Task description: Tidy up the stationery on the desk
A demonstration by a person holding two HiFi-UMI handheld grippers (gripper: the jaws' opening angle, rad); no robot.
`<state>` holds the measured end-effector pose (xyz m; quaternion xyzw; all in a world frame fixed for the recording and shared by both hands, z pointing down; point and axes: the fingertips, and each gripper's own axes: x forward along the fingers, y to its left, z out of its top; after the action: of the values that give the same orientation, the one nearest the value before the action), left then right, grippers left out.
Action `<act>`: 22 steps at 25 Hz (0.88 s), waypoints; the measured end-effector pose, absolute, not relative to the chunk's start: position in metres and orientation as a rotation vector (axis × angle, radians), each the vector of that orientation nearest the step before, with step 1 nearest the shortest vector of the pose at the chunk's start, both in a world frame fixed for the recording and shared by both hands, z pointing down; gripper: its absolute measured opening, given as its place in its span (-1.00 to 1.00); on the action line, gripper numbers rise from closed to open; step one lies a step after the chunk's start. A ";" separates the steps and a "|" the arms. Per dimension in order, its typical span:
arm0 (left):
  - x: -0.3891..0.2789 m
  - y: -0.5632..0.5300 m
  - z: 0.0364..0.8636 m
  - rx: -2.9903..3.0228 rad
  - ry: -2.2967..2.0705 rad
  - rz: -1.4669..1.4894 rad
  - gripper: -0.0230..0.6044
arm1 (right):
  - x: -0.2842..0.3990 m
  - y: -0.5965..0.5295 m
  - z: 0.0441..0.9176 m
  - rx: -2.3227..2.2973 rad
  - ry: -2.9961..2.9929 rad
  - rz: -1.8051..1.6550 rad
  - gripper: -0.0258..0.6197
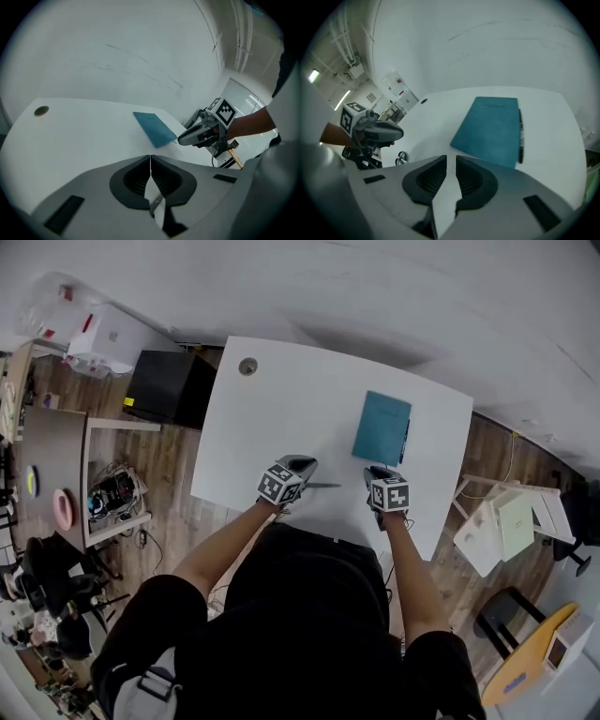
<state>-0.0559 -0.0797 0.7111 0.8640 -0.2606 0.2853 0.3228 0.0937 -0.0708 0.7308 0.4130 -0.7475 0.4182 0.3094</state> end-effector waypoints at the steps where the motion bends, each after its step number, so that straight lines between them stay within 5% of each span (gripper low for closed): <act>1: -0.066 -0.073 0.714 2.263 -0.666 0.763 -0.88 | 0.075 -0.062 0.732 1.059 -1.984 1.110 -0.71; 10: -0.119 -0.030 0.736 2.333 -0.483 0.924 -0.87 | -0.024 -0.010 0.755 0.966 -1.952 1.075 -0.68; 22: -0.125 0.022 0.776 2.229 -0.249 1.003 -0.87 | -0.040 -0.025 0.782 1.133 -1.797 1.078 -0.68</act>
<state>-0.1246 0.0216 0.7757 0.8546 -0.0953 0.3844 0.3358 -0.0405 -0.0247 0.7820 0.4418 -0.7006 0.4203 0.3706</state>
